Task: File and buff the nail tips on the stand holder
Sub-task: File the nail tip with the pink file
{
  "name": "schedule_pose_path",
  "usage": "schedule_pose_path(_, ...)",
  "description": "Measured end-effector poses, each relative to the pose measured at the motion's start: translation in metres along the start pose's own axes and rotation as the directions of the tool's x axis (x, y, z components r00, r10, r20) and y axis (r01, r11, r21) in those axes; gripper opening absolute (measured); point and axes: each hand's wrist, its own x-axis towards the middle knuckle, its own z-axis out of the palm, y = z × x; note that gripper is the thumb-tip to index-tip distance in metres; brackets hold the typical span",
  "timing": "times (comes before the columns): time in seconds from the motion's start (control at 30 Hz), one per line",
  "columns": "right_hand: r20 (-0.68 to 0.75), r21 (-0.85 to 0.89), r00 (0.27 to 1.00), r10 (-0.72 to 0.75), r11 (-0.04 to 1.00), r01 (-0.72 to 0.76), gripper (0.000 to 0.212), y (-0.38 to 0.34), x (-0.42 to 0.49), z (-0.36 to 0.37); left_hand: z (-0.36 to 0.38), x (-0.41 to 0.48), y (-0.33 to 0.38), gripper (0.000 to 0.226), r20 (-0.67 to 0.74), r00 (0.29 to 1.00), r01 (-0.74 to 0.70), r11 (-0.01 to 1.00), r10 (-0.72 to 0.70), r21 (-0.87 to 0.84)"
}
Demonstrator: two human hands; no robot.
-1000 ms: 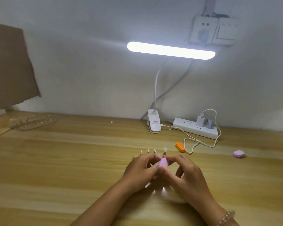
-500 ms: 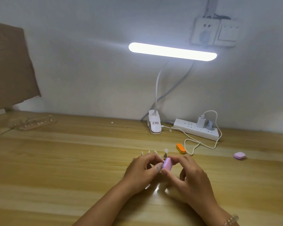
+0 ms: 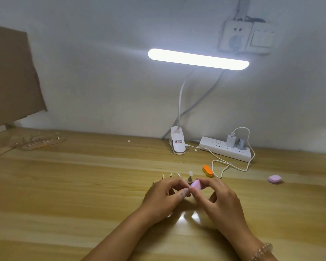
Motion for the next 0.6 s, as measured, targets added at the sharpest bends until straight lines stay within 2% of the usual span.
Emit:
schedule_pose_path(0.1,0.046,0.004,0.997,-0.068,0.998,0.067,0.028,-0.005,-0.004,0.002,-0.001,0.001,0.001,0.015,-0.008,1.0,0.007,1.0,-0.008,-0.03)
schedule_pose_path(0.23,0.0,0.011,1.0,0.01,1.0,-0.01,0.024,0.004,0.002,0.001,-0.001,0.0,0.001,0.016,0.004,1.0,0.002,1.0,-0.002,-0.001)
schedule_pose_path(0.33,0.054,-0.03,0.995,-0.08,0.996,0.082,0.034,-0.003,-0.004,0.004,-0.001,-0.001,0.003,0.024,-0.005,1.0,0.002,1.0,-0.002,-0.02)
schedule_pose_path(0.5,-0.013,0.037,1.0,0.027,0.999,-0.026,0.027,0.006,0.003,0.001,-0.001,-0.001,0.003,0.02,-0.013,1.0,0.007,1.0,-0.008,-0.013)
schedule_pose_path(0.6,0.042,0.056,0.997,-0.062,0.997,0.059,0.034,-0.003,-0.004,0.004,-0.001,-0.001,0.004,0.022,-0.012,1.0,0.0,0.999,0.0,0.04)
